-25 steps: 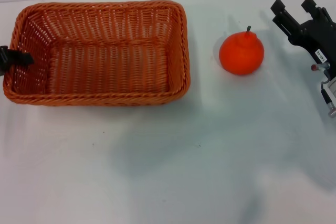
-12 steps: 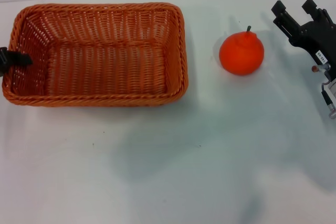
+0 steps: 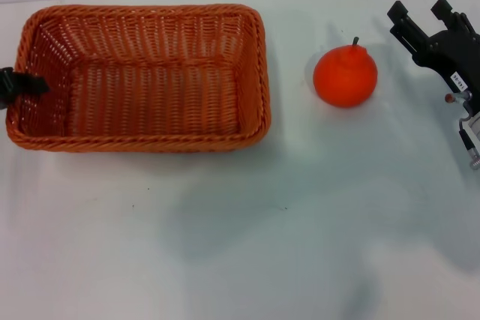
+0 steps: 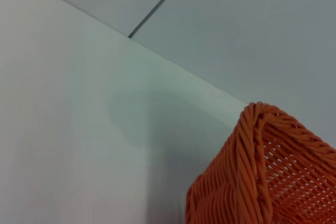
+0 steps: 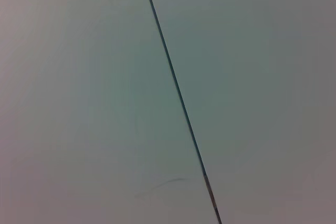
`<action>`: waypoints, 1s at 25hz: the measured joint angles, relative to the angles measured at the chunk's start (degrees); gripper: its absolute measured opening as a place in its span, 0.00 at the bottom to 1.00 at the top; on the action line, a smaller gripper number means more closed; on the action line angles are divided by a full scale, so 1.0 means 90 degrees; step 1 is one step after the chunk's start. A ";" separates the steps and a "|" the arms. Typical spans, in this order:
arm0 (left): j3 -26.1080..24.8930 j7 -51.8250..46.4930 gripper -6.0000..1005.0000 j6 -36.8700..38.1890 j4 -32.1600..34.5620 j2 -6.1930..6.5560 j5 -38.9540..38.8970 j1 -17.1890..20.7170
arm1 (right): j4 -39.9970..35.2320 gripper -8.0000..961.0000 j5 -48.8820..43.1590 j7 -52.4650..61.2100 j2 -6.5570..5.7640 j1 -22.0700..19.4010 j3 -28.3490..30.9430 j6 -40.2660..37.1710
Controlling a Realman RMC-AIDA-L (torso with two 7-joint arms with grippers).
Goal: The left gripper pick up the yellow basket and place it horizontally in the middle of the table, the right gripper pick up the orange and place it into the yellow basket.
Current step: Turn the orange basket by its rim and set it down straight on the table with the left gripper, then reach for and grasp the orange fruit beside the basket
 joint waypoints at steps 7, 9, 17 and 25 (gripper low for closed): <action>0.0229 -0.0014 0.25 -0.0081 0.0010 -0.0020 -0.0013 0.0033 | 0.0003 0.97 0.0000 0.0000 0.0000 -0.0008 0.0000 0.0000; 0.0232 -0.0012 0.25 -0.0111 0.0010 -0.0028 -0.0026 0.0040 | 0.0006 0.97 0.0000 0.0000 0.0000 -0.0016 0.0000 0.0000; 0.0342 0.0051 0.73 -0.0126 0.0287 -0.0044 -0.0121 0.0107 | -0.0005 0.97 0.0000 0.0000 0.0000 -0.0032 0.0000 0.0000; 0.0571 0.0201 0.81 -0.0134 0.1033 -0.0051 -0.0620 0.0340 | -0.0012 0.97 0.0000 0.0000 0.0000 -0.0039 0.0000 -0.0010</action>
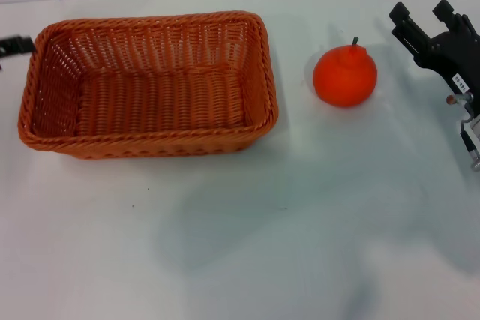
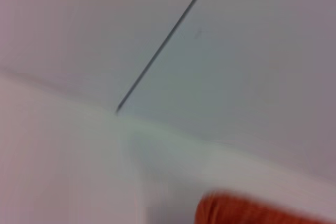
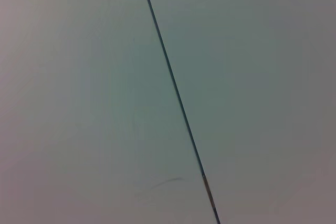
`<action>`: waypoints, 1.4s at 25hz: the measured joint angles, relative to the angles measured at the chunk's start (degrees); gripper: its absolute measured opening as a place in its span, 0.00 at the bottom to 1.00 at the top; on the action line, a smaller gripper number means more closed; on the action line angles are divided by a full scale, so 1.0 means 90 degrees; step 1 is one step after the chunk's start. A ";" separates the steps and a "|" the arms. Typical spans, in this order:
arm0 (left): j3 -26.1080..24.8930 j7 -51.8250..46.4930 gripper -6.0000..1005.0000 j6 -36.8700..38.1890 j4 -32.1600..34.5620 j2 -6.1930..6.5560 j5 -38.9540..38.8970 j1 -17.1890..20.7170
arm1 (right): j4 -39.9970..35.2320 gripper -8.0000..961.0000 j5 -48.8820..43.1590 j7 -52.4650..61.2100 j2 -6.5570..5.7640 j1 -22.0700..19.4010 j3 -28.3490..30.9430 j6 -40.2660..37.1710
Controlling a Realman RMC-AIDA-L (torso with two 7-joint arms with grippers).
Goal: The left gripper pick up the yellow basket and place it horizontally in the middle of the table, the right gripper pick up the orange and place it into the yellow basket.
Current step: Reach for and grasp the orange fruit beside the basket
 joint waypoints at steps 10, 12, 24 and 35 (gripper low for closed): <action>0.0003 0.3071 0.83 -0.0272 -0.0394 -0.0051 -0.4296 0.0850 | 0.0018 0.97 -0.0196 -0.0009 -0.0029 0.0044 -0.0056 0.0078; 0.0004 0.4001 0.83 -0.0087 -0.0985 -0.0046 -0.5277 0.0949 | 0.0017 0.97 -0.0298 0.0002 -0.0032 0.0042 -0.0056 0.0084; -0.0038 0.6816 0.83 0.0973 -0.3128 -0.0016 -0.7169 0.1036 | -0.0048 0.97 -0.1275 0.0270 -0.0034 0.0280 -0.0059 0.0961; -0.0006 0.7020 0.83 0.1026 -0.3400 -0.0020 -0.7256 0.1077 | -0.0050 0.97 -0.1315 0.0331 -0.0060 0.0426 -0.0068 0.1524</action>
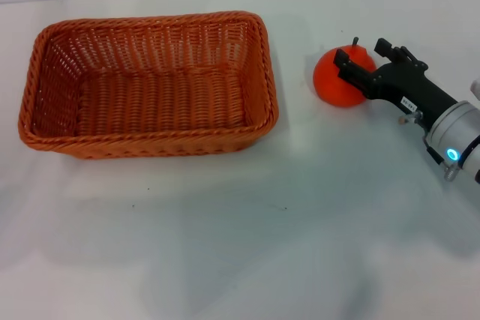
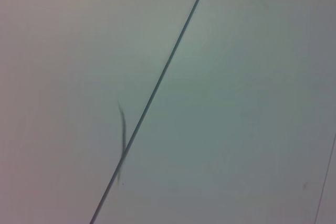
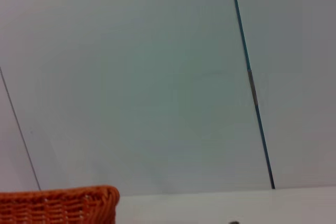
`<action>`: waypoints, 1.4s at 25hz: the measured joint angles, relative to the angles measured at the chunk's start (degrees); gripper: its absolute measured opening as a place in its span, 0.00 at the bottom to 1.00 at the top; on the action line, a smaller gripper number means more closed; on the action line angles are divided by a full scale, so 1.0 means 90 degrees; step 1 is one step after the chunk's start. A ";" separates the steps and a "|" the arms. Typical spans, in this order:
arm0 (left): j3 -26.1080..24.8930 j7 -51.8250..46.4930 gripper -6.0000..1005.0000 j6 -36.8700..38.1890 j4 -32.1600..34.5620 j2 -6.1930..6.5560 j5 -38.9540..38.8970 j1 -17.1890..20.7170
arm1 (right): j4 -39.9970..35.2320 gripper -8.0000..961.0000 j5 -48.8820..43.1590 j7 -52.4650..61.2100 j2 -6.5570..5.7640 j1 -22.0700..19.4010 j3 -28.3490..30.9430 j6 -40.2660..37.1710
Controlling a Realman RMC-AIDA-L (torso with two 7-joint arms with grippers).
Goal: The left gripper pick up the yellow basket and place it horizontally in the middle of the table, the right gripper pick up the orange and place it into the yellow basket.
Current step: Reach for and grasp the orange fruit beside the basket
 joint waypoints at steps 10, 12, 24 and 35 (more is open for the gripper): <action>0.0025 0.0167 0.83 0.0152 -0.0265 -0.0012 0.0054 -0.0002 | 0.0000 0.97 -0.0004 0.0002 0.0011 0.0166 0.0000 0.0517; 0.0055 0.0175 0.83 0.0161 -0.0270 -0.0012 0.0058 -0.0007 | -0.0003 0.97 -0.0004 0.0002 0.0017 0.0187 0.0000 0.0583; 0.0147 0.0274 0.83 0.0106 -0.0329 0.0009 0.0007 -0.0013 | -0.0011 0.92 -0.0130 0.0131 0.0031 0.0238 0.0000 0.0669; 0.0095 0.0274 0.83 0.0077 -0.0315 0.0012 -0.0006 -0.0004 | -0.0009 0.43 -0.0125 0.0367 0.0029 0.0135 0.0044 0.0579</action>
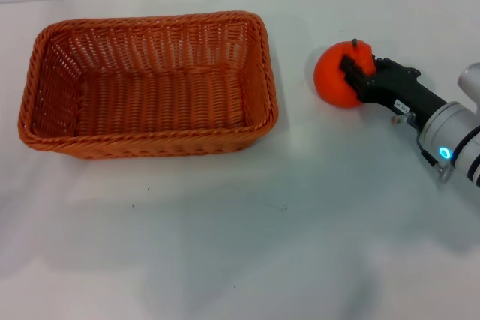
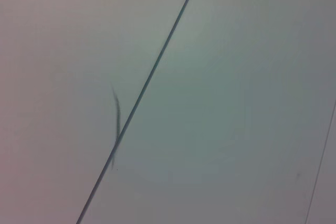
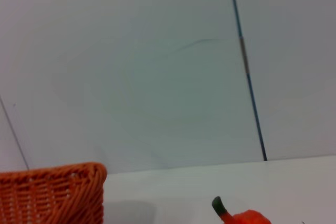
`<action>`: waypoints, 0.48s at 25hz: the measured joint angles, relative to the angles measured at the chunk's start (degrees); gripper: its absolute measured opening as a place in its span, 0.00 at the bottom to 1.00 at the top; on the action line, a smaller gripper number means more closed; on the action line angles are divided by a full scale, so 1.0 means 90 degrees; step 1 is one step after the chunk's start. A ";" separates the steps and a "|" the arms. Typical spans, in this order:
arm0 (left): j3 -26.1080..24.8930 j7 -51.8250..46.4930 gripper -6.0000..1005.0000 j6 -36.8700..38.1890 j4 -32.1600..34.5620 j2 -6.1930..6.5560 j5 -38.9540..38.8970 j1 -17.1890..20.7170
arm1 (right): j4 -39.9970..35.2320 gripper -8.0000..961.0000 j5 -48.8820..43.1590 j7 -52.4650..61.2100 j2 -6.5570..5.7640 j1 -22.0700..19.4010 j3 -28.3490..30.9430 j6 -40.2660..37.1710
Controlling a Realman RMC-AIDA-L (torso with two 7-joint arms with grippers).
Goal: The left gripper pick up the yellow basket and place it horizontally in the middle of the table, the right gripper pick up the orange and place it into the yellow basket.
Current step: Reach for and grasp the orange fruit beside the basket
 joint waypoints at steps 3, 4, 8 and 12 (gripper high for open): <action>-0.0003 0.0000 0.83 -0.0009 -0.0009 0.0000 -0.0001 0.0002 | 0.0000 0.40 0.0026 0.0225 -0.0007 -0.0011 0.0040 -0.0005; -0.0005 0.0000 0.83 -0.0010 -0.0012 0.0000 -0.0001 0.0003 | 0.0000 0.39 0.0030 0.0259 -0.0008 -0.0018 0.0070 -0.0016; -0.0008 0.0000 0.83 -0.0012 -0.0015 0.0000 -0.0001 0.0022 | 0.0000 0.37 0.0032 0.0284 -0.0009 -0.0057 0.0249 -0.0292; -0.0008 0.0000 0.83 -0.0064 -0.0015 0.0007 -0.0001 0.0045 | 0.0001 0.35 0.0034 0.0286 -0.0009 -0.0079 0.0553 -0.0861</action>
